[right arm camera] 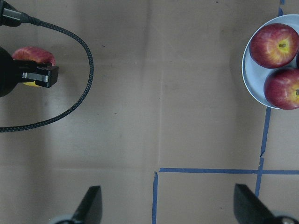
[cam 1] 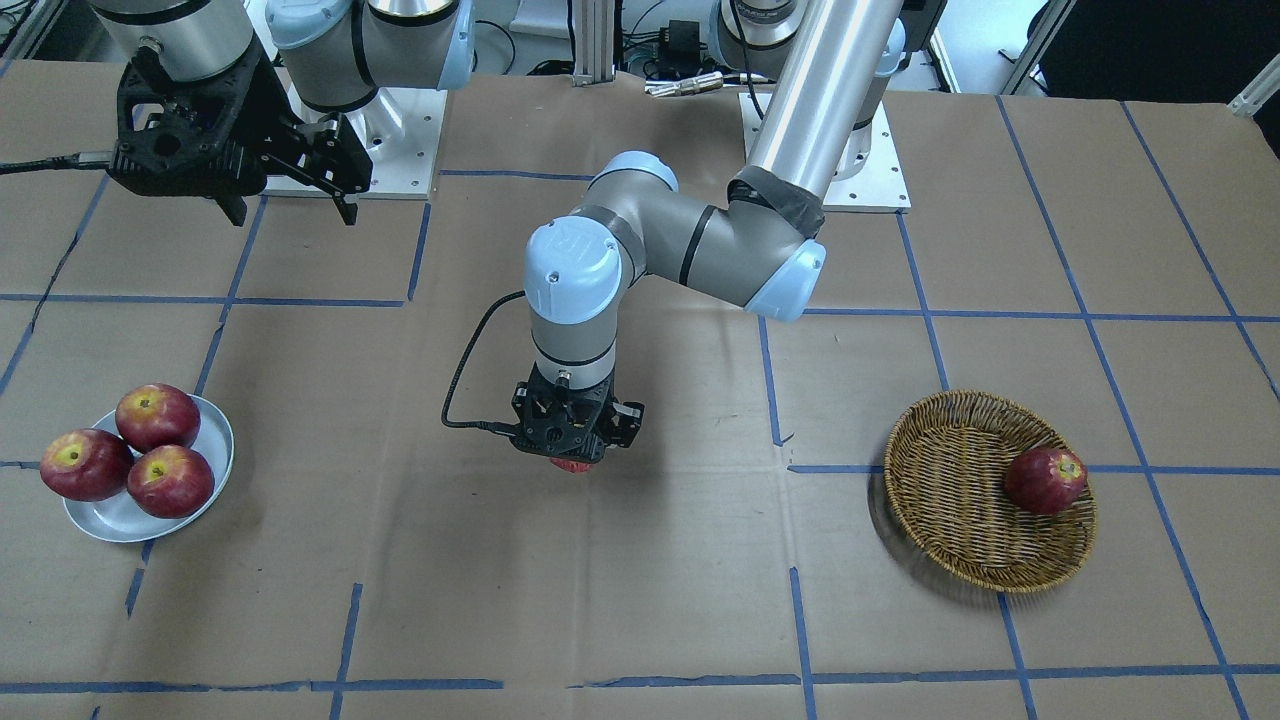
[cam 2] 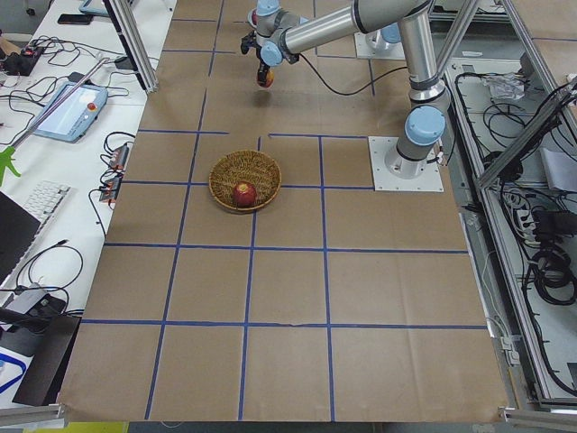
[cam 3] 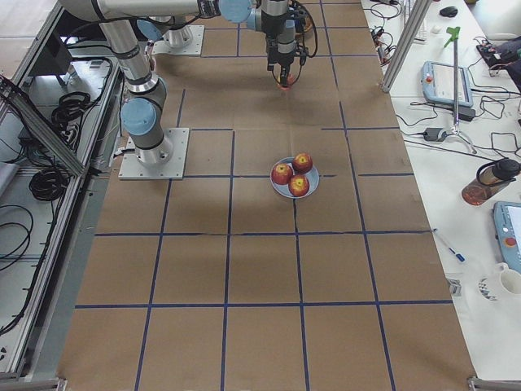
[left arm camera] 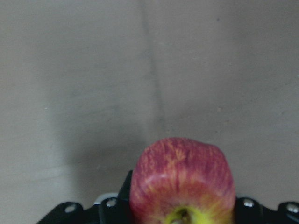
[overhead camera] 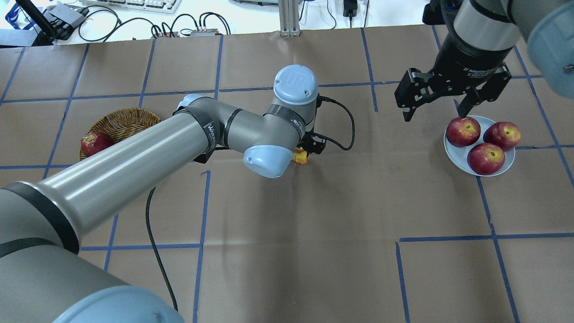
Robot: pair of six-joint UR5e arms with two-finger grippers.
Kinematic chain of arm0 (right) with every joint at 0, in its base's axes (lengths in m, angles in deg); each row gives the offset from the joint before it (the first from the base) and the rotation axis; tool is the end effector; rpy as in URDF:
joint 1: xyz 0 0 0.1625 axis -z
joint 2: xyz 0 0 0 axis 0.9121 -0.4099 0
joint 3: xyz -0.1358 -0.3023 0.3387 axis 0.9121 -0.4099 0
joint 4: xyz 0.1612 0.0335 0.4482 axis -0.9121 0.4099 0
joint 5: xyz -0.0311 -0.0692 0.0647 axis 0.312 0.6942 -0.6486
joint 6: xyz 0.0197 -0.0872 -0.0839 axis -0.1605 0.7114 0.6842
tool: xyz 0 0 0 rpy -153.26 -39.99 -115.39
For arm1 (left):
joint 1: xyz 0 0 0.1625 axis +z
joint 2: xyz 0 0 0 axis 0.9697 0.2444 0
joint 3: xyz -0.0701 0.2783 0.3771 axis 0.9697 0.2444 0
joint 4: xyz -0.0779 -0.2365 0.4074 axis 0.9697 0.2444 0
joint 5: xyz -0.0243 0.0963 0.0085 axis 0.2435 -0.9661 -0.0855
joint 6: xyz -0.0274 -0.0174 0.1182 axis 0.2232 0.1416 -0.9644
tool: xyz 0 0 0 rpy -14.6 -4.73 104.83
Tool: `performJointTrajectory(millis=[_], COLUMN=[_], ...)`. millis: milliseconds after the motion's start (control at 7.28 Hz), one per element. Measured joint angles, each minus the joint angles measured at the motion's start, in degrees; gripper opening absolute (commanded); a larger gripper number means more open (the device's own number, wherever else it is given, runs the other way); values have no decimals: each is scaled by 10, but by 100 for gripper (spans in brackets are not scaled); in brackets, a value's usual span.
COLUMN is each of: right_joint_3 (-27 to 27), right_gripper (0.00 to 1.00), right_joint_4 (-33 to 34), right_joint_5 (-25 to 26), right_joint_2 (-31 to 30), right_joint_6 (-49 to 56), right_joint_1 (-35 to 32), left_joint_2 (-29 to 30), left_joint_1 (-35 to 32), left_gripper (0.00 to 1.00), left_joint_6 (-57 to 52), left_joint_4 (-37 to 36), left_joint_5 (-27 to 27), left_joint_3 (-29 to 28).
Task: Transfer apple from basket to plate
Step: 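Lift the apple with the left gripper and carry it toward the table center, then lower the apple onto the table center and open the left gripper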
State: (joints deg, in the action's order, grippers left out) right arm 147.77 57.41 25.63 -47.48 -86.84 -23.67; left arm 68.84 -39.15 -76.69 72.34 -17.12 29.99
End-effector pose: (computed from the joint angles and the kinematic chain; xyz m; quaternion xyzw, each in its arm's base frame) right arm 0.1292 -0.5282 0.5240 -0.0140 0.9997 0.0213 0.0035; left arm -0.4228 -0.6041 0.1806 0.1071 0.9934 -0.0396 0.0103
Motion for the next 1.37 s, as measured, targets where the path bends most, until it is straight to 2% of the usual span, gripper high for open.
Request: performJointTrajectory(millis=[412, 824, 1374], right_joint_3=[0, 0, 0], right_gripper=[100, 100, 100], right_joint_4=[0, 0, 0], right_joint_5=[0, 0, 0], right_joint_2=[0, 0, 0], right_joint_6=[0, 0, 0], right_joint_1=[0, 0, 1], left_joint_2=[13, 18, 21], left_joint_1=[-1, 1, 1], left_gripper=[43, 47, 46], left_joint_6=[-5, -21, -22], left_joint_4=[-16, -21, -34], left_joint_5=[-3, -45, -48], left_joint_3=[-1, -2, -2])
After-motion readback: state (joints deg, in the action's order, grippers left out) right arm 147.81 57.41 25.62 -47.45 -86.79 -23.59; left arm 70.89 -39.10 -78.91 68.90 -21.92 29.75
